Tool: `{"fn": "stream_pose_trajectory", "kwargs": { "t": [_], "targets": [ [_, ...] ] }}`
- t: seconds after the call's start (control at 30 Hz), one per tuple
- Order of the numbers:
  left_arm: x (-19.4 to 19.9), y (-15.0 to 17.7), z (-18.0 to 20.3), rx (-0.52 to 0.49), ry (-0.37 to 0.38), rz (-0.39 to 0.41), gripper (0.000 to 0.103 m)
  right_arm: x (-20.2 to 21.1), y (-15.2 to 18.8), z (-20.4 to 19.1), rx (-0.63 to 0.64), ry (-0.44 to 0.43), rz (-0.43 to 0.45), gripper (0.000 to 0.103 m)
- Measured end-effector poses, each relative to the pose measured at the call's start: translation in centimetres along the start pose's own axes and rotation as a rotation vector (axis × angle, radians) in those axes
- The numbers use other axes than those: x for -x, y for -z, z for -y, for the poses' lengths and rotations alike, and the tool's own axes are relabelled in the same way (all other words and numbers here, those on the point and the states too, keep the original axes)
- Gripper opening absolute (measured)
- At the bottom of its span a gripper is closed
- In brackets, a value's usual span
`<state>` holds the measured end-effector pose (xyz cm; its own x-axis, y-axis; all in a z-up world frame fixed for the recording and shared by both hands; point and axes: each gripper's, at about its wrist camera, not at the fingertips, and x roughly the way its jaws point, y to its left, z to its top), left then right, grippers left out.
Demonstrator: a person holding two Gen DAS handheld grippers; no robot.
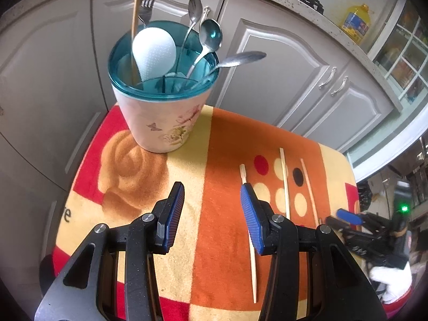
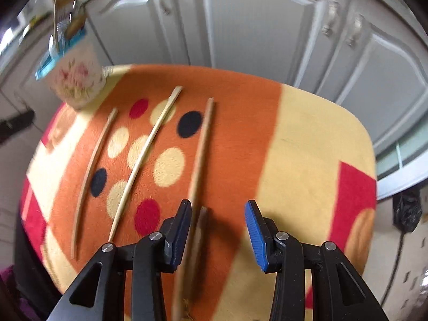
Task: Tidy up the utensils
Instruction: 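Move both grippers back over the chopsticks on the cloth, then grasp a chopstick with the left gripper while the right grasps a fork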
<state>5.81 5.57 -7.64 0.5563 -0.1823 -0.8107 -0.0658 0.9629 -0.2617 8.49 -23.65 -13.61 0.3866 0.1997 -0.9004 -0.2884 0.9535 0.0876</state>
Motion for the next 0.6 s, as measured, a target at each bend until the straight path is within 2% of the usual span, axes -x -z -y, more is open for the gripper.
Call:
{"fn": "stream_pose_trajectory", "kwargs": {
  "t": [0.1,0.2,0.33,0.6],
  "targets": [
    [-0.4,0.2,0.6,-0.016,0.006,-0.01,0.043,1.4,0.6,1.8,-0.041,0.018,0.016,0.04],
    [-0.9,0.4,1.2,-0.022,0.013,-0.026,0.043,2.0,1.2,2.2,-0.057,-0.051,0.008,0.04],
    [-1.3,0.7,1.8,-0.029,0.019,-0.042,0.043,0.9,1.9,0.0,0.006,-0.08,-0.022,0.027],
    [-1.6,0.6,1.8,-0.032,0.003,-0.049,0.043,-1.4,1.4,-2.1,0.093,-0.011,-0.052,0.017]
  ]
}}
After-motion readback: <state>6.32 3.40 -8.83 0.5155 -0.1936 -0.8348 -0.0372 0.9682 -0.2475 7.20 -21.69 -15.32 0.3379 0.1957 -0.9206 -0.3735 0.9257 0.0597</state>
